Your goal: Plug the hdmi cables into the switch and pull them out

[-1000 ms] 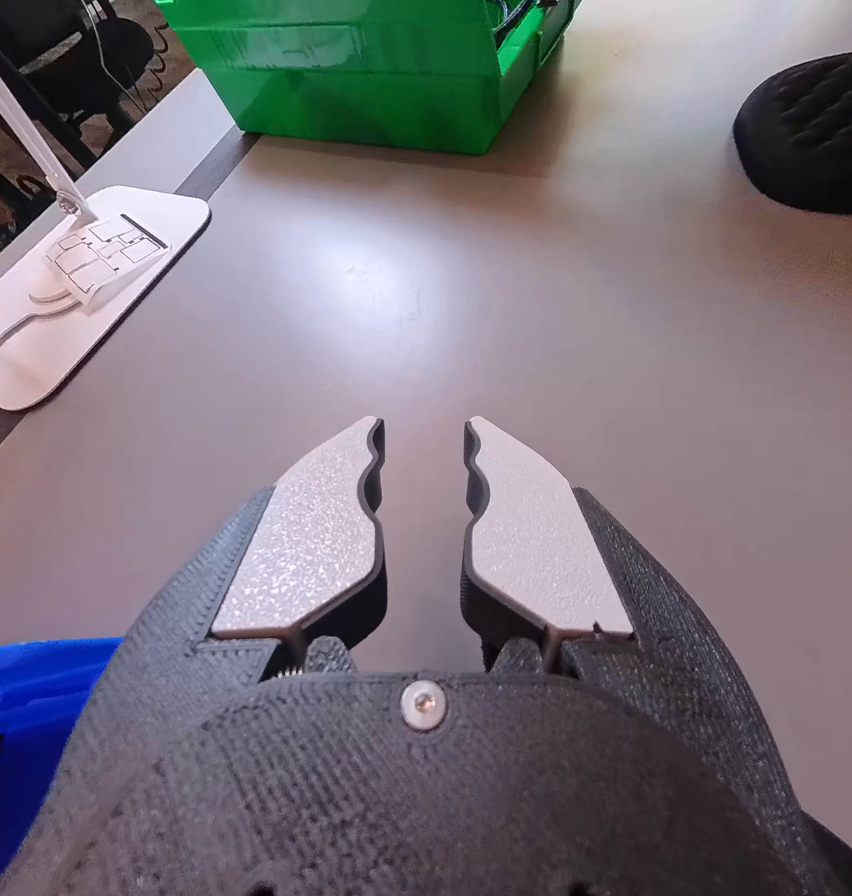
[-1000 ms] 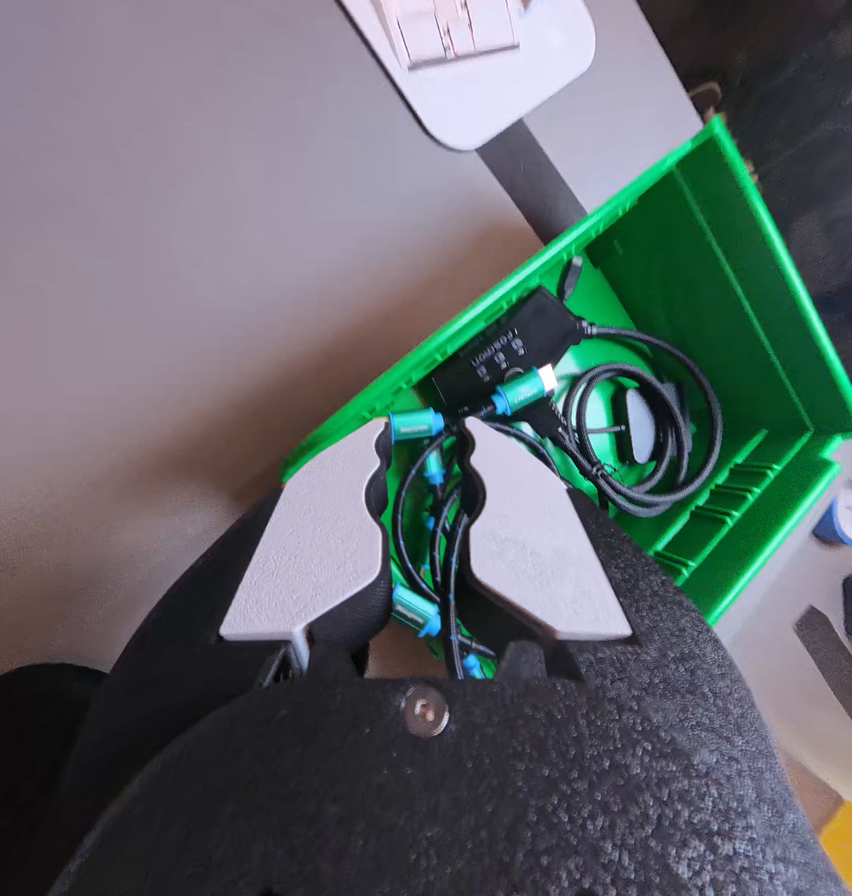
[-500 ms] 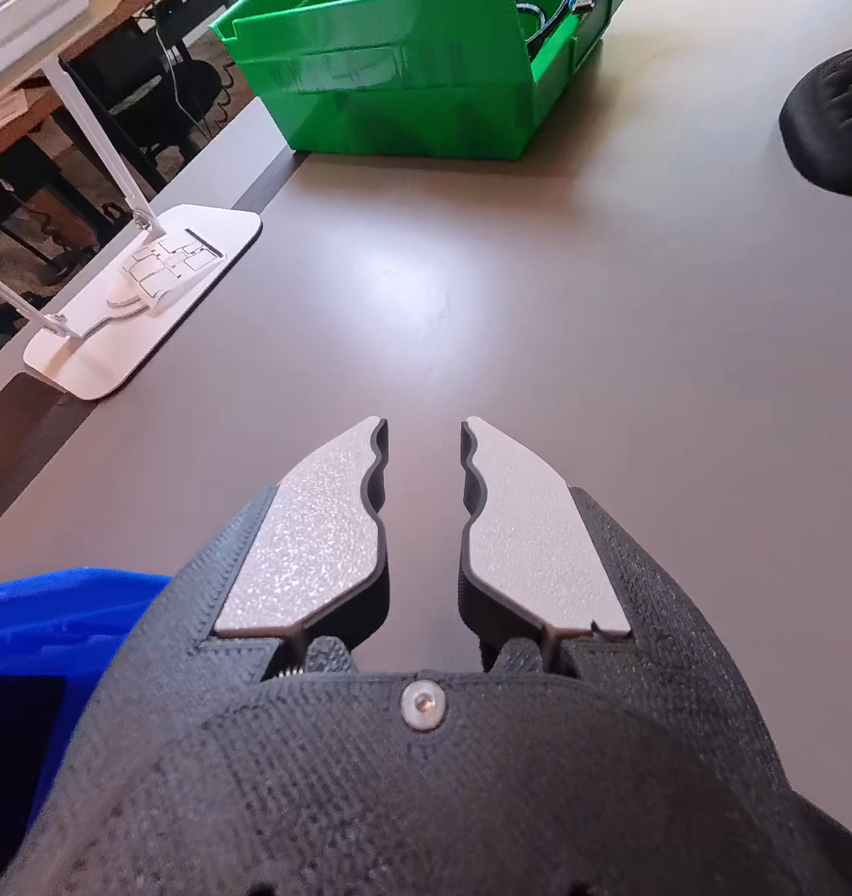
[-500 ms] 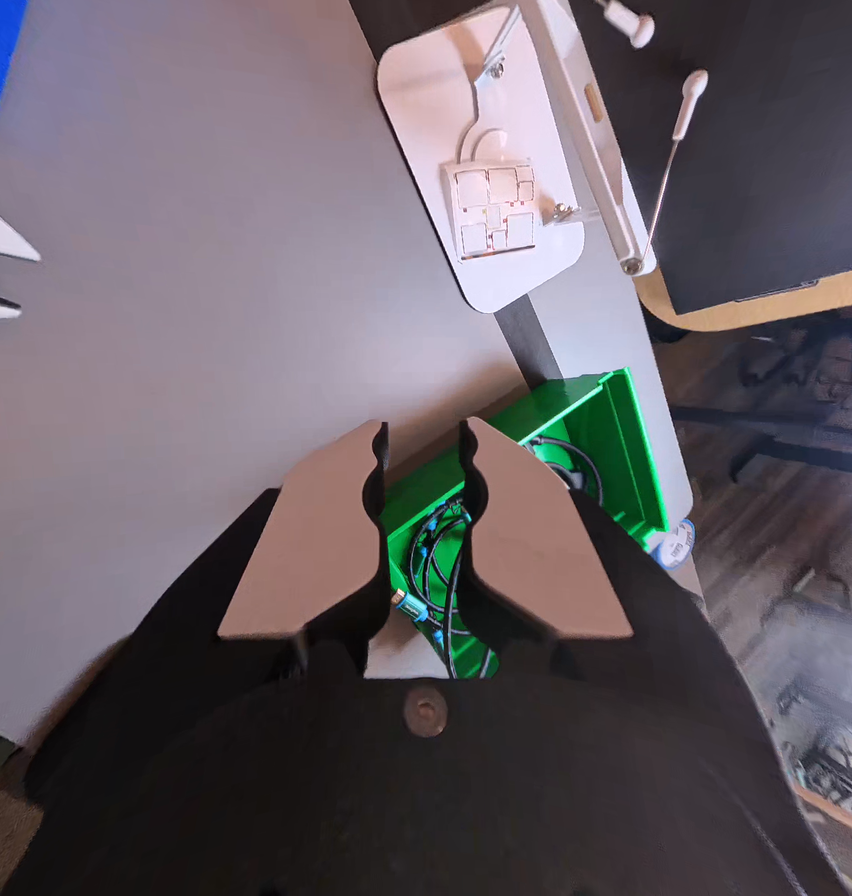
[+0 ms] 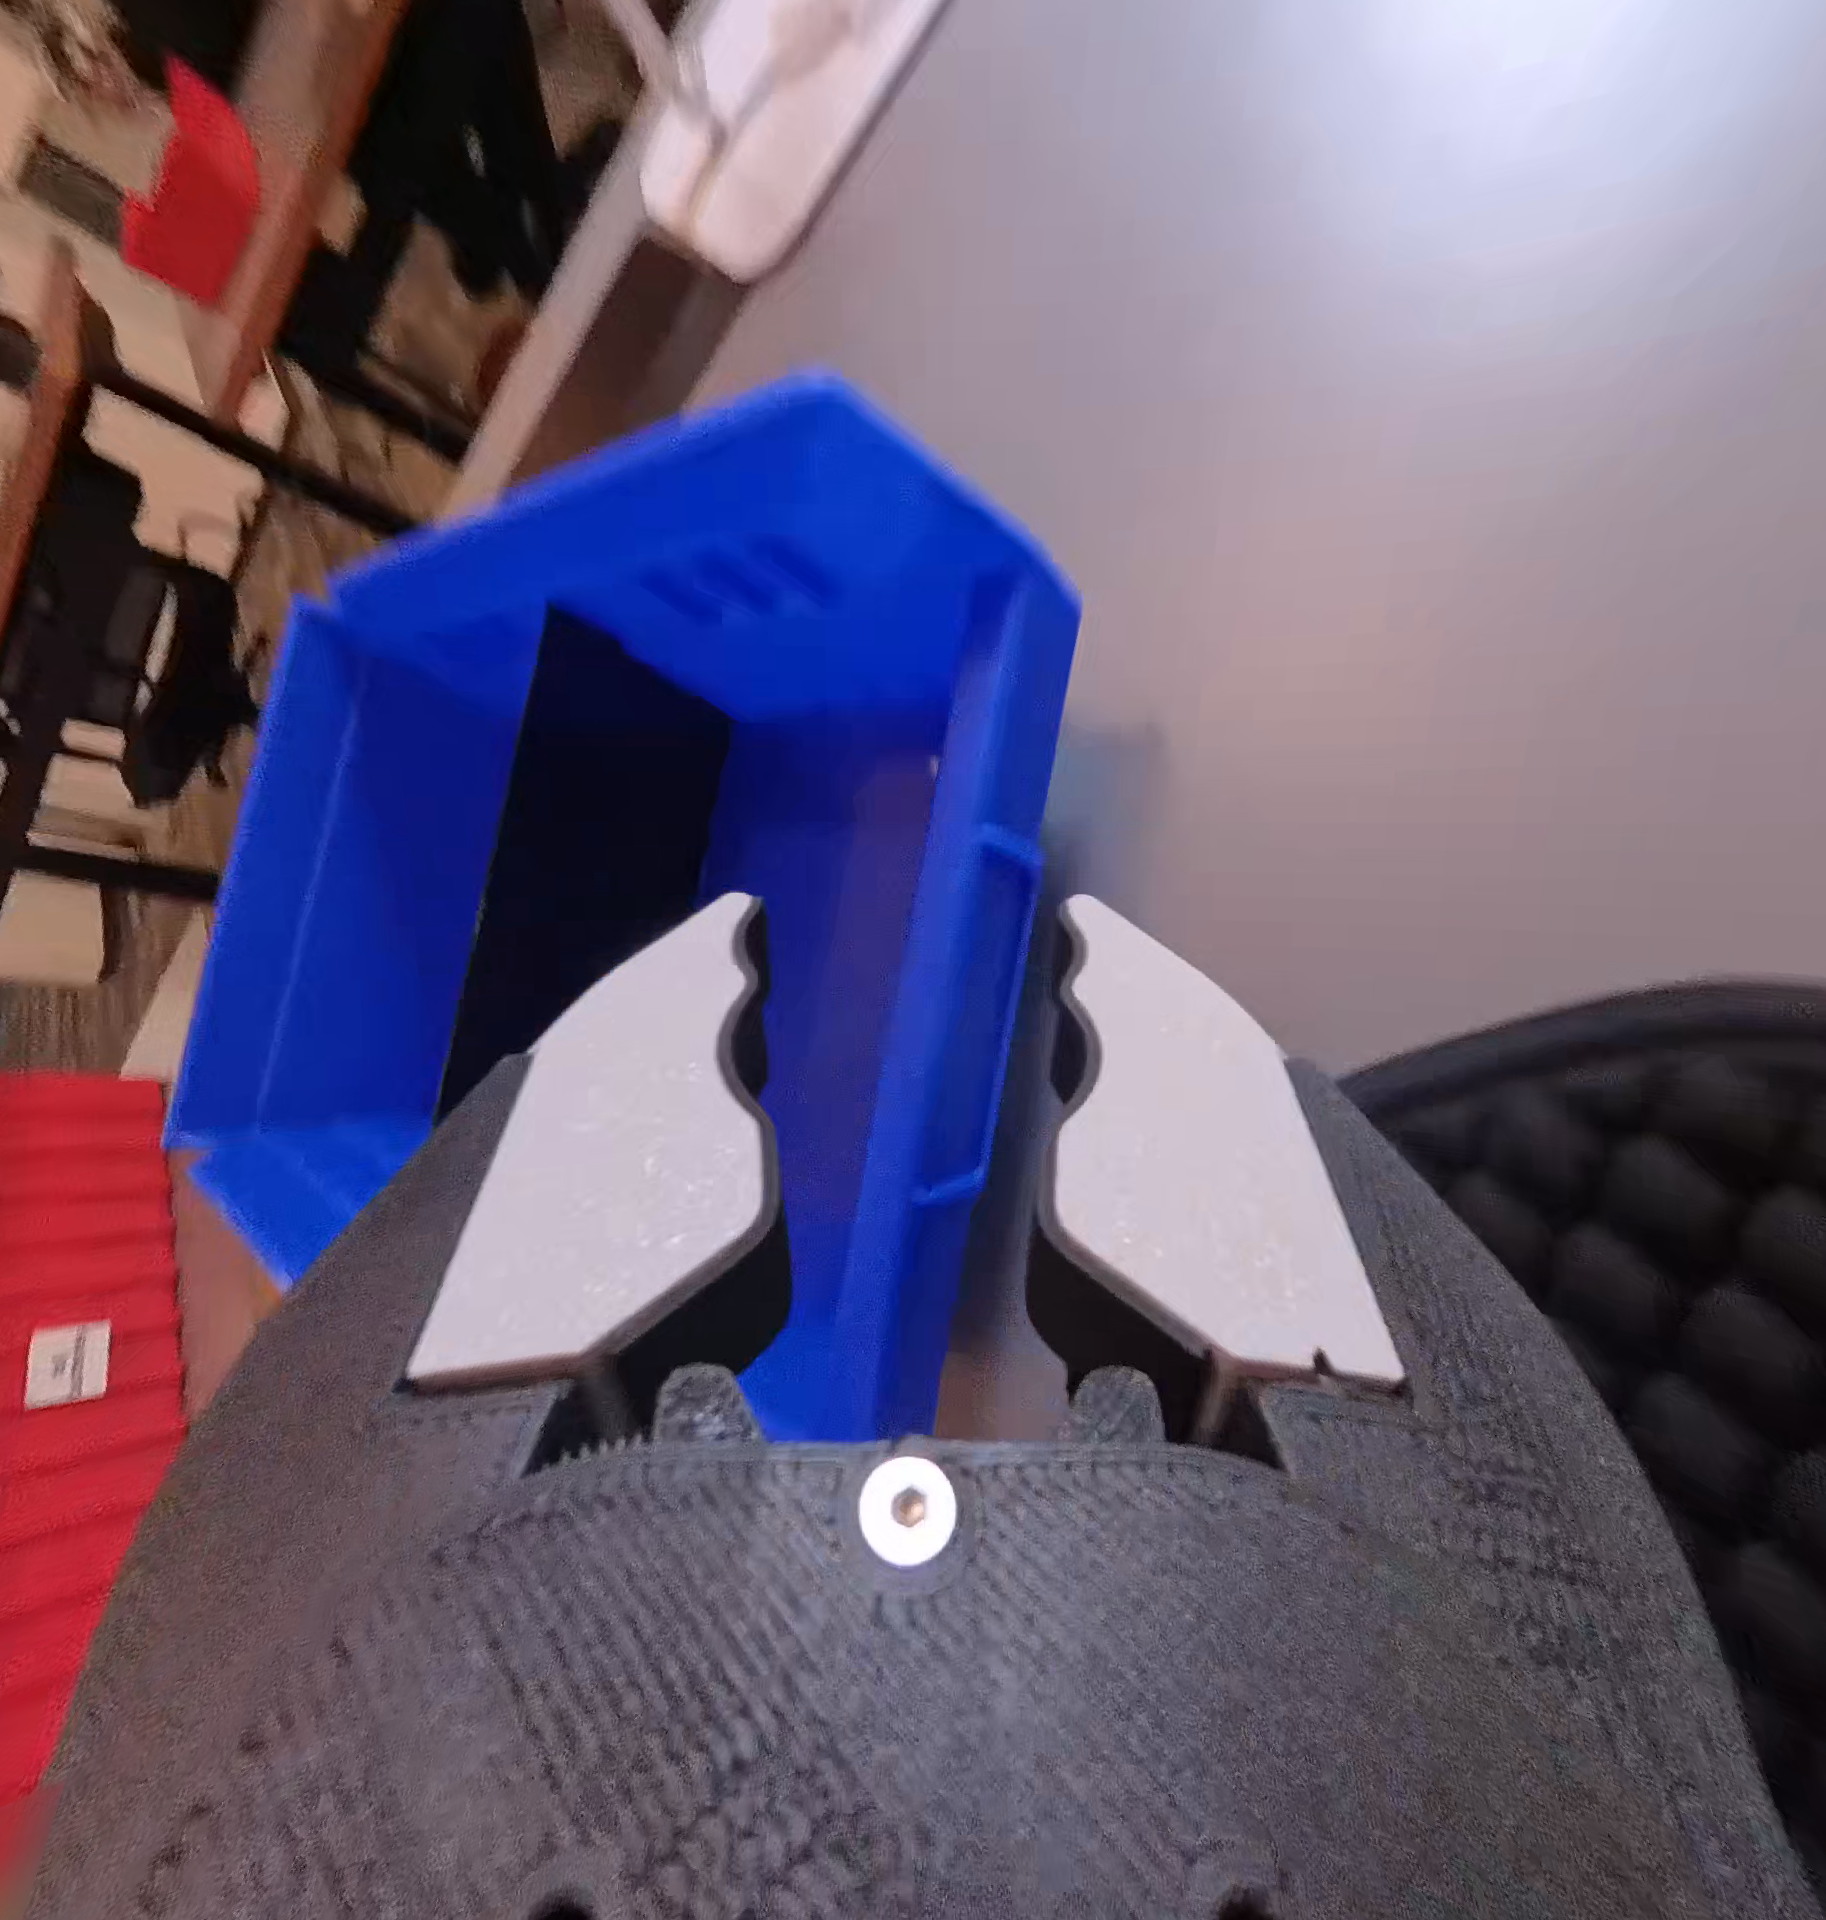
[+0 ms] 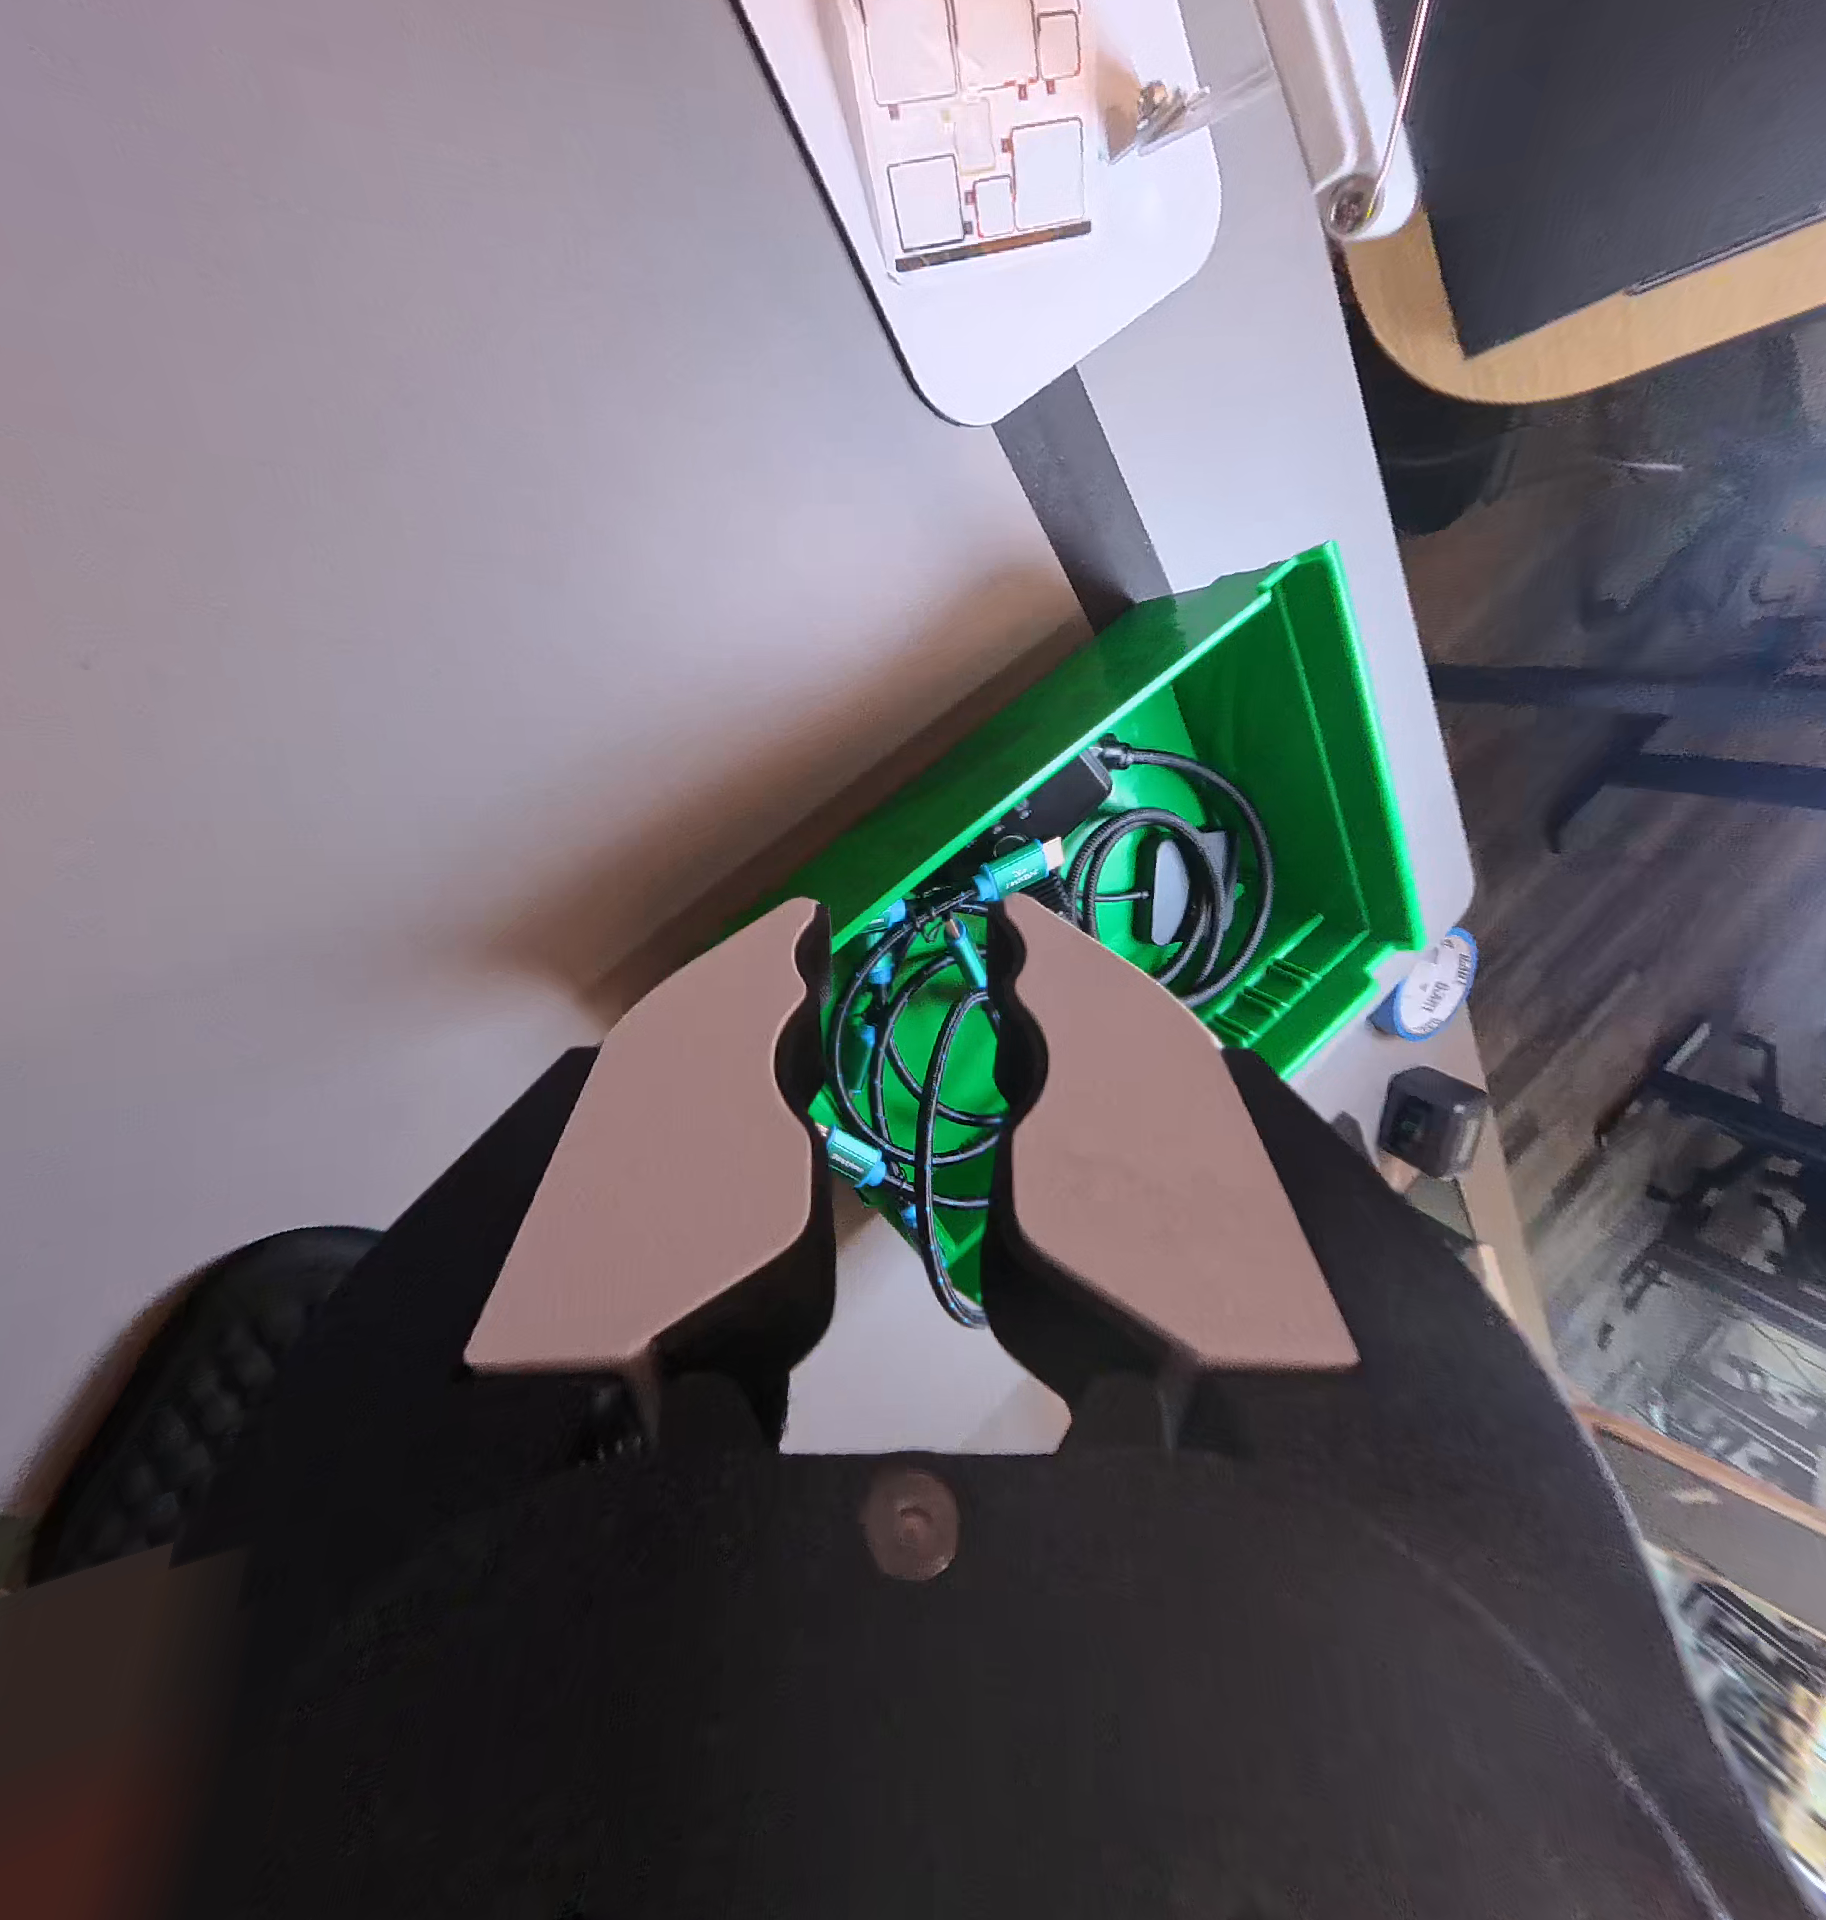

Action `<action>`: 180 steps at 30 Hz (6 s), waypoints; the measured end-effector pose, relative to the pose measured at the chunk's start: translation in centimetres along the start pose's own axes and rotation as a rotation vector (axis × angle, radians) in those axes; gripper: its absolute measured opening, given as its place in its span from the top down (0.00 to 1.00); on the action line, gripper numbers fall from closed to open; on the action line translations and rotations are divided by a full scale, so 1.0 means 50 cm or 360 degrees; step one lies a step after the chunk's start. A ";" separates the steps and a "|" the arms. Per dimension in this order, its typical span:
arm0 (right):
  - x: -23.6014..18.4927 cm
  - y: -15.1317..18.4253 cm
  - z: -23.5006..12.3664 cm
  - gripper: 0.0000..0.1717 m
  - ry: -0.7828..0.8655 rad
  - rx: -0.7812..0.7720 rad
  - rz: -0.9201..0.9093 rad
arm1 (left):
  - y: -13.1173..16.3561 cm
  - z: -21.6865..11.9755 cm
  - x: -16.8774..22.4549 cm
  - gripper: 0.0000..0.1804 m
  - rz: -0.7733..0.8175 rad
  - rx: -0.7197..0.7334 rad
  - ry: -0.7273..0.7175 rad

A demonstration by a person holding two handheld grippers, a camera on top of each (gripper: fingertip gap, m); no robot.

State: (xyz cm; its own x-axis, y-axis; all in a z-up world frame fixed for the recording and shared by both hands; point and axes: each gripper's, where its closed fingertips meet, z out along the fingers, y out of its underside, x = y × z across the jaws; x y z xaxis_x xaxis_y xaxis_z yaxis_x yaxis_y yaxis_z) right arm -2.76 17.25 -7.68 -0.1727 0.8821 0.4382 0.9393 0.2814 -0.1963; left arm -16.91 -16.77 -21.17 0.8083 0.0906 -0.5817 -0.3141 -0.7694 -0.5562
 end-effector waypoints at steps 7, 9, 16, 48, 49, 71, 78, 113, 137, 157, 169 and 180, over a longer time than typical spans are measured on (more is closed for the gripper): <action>0.034 0.128 0.062 0.81 -0.0144 0.0187 0.0218 | 0.109 0.086 0.015 0.83 0.0222 -0.0409 0.0235; 0.041 0.191 0.081 0.79 -0.0183 0.0210 0.0300 | 0.082 0.091 0.027 0.83 0.0282 -0.0342 0.0254; 0.143 0.421 0.160 0.61 -0.0035 0.0287 0.0868 | -0.044 0.100 0.141 0.83 0.0496 -0.0067 0.0400; -0.225 0.331 0.124 0.74 -0.0635 0.1146 0.1195 | -0.418 0.052 0.352 0.70 -0.0836 0.0777 0.0804; -0.233 0.333 0.119 0.74 -0.0640 0.1193 0.1185 | -0.419 0.056 0.344 0.74 -0.0892 0.0804 0.0781; -0.244 0.146 -0.171 0.84 -0.0074 0.1431 0.0673 | -0.421 -0.226 0.068 0.84 -0.0677 0.1067 0.0209; -0.327 -0.155 -0.220 0.84 -0.0339 0.1488 0.0319 | -0.228 -0.316 -0.139 0.84 -0.0828 0.0925 -0.0170; -0.584 -0.251 0.028 0.52 -0.0494 0.0995 -0.0616 | 0.172 -0.192 -0.199 0.75 -0.0689 0.0427 -0.0113; -0.332 0.214 0.192 0.82 0.0111 0.0462 -0.0605 | 0.199 0.009 -0.009 0.81 0.0384 -0.0294 0.0354; -0.092 0.268 0.208 0.76 0.0240 0.0738 -0.0059 | 0.069 0.102 -0.053 0.81 0.0084 0.0039 0.0311; -0.173 0.159 0.145 0.76 -0.0264 0.1461 0.0738 | 0.003 -0.027 -0.204 0.85 -0.0298 0.0342 0.0246; -0.191 0.152 0.145 0.76 -0.0229 0.1519 0.0655 | 0.050 0.125 -0.341 0.80 0.0004 -0.0346 0.0343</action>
State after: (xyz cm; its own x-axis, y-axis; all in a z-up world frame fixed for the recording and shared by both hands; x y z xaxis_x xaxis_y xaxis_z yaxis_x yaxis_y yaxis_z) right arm 3.89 13.70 -19.71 0.0147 0.9963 0.0846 0.3205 0.0754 -0.9442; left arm -34.58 -16.30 -16.37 0.9020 -0.0298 -0.4307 -0.2210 -0.8888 -0.4015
